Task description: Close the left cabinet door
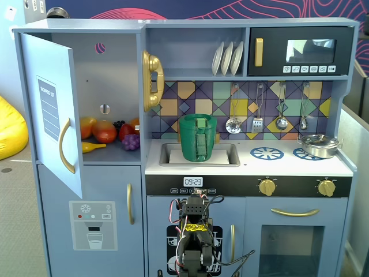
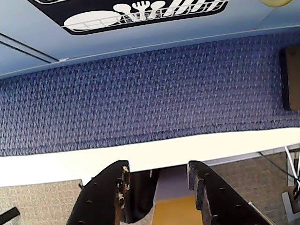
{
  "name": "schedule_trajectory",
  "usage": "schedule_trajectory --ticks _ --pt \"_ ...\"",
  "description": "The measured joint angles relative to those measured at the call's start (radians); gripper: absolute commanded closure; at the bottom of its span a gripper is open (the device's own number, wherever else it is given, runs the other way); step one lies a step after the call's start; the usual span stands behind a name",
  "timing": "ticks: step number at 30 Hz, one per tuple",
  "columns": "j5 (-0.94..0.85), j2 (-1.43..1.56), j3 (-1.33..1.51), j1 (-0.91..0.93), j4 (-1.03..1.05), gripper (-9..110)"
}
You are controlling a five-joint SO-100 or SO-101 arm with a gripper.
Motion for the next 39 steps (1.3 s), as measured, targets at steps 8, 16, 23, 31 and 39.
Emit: schedule_trajectory --ticks 8,16,23,31,39 --pt "0.000 0.000 0.000 0.012 0.000 101" --pt "-0.017 -0.003 -0.017 -0.158 0.000 102" --pt "-0.052 -0.163 -0.265 -0.914 -0.261 102" --pt "-0.285 -0.485 -0.376 -1.598 -0.920 102" --pt "-0.359 -0.937 -0.624 -1.799 -1.505 102"
